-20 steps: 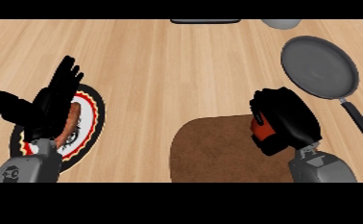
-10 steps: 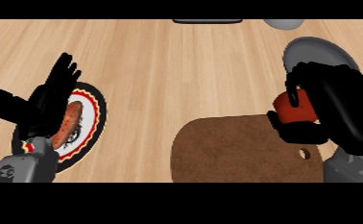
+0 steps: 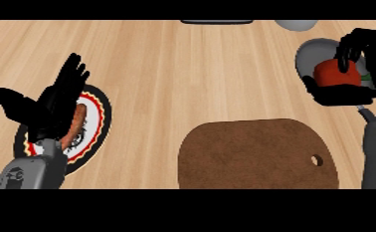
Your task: Pick the bell pepper from the cutting board and place it in the pan
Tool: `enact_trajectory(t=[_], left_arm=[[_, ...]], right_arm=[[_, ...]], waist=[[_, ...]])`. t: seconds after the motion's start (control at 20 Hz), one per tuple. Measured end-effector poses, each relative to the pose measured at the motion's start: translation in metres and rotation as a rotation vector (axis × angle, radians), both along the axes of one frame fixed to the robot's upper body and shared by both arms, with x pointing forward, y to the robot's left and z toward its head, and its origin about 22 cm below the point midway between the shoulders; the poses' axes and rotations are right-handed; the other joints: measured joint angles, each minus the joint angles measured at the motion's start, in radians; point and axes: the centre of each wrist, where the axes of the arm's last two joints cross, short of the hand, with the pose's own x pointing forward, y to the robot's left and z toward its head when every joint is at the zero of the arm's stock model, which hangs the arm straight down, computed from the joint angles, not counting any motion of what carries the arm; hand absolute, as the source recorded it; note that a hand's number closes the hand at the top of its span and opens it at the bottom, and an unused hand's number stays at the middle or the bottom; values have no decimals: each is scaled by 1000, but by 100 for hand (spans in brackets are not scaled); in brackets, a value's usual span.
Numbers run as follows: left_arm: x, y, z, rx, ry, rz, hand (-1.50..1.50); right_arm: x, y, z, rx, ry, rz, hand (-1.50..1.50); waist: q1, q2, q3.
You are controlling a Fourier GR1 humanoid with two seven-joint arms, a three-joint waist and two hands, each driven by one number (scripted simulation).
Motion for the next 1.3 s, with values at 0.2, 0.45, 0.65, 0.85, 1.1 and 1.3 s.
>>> enact_trajectory(t=[0.2,0.45,0.65,0.85,1.1,1.3], left_arm=[[-2,5,-2,0,0,-2,0],[4,2,-1,-2,4,-14,0],[1,-2,-5,0,1,-18,0],[4,-5,-5,-4,-8,-29,0],[9,-6,-4,-3,-15,-44,0],[8,-9,-2,-5,-19,-59,0]], right_arm=[[24,-45,-3,47,-23,-44,150],[48,-101,-19,95,-43,-75,150],[63,-134,-41,115,-34,-70,150],[72,-158,-68,135,-12,-33,150],[82,-166,-101,141,15,-1,150],[83,-169,-120,122,70,-40,150]], waist=[[4,2,0],[9,5,1],[15,6,1],[23,10,2],[37,16,3],[49,20,4]])
